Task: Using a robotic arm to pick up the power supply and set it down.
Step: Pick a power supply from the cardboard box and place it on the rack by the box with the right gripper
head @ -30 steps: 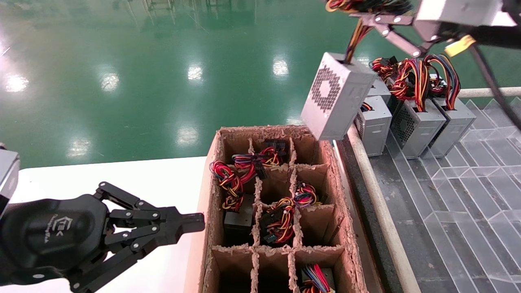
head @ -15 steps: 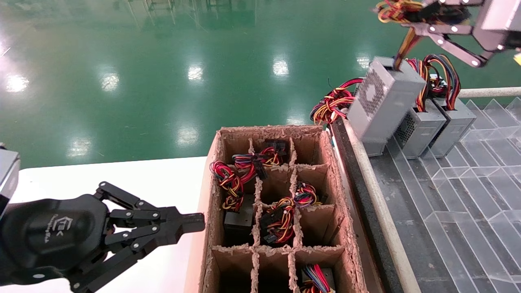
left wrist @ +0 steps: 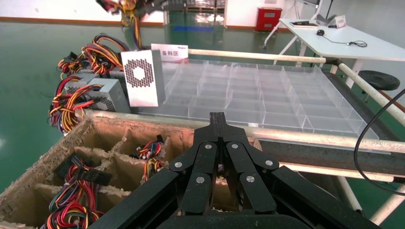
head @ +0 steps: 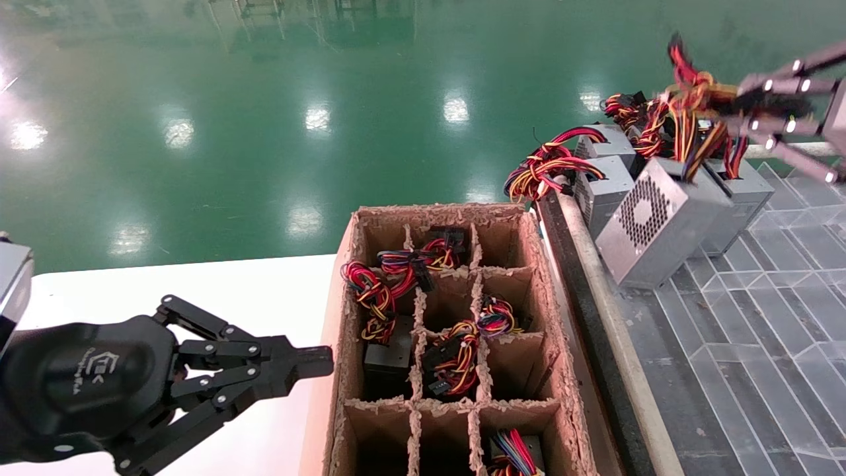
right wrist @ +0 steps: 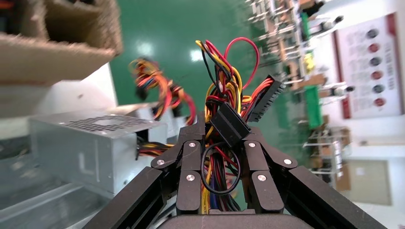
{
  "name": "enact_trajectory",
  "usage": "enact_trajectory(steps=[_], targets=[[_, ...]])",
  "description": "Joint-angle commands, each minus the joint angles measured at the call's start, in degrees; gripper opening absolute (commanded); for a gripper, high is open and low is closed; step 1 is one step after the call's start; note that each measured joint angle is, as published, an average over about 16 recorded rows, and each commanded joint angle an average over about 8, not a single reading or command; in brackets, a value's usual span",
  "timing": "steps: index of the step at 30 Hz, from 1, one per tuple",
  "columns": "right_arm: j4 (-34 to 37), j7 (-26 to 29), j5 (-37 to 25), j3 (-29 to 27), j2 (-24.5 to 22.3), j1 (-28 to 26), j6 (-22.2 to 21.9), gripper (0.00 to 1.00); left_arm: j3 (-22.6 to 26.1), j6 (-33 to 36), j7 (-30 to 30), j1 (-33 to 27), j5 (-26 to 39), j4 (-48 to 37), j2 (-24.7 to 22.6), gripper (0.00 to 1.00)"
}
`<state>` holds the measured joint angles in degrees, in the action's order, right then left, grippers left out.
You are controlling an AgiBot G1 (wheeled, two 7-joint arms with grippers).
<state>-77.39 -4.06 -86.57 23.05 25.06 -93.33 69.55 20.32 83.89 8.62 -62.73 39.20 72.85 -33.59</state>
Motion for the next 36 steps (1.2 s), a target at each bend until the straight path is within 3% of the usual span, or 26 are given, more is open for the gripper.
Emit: enact_trajectory(steps=[1,17,36], targets=[[0.0,0.3,-0.2,0.1,-0.6,0.9,-0.2,0.0,0.0,0.0,0.0,0.0,0.0,0.0,0.0,0.0],[0.9,0.9,-1.8,1.6,3.1,8.9,-8.1,0.0,0.0,0.0,0.0,0.0,0.0,0.0,0.0,0.0],[3.9,0.9,-4.6,3.5,8.3,10.9,-12.1,0.0,0.0,0.0,0.0,0.0,0.0,0.0,0.0,0.0]])
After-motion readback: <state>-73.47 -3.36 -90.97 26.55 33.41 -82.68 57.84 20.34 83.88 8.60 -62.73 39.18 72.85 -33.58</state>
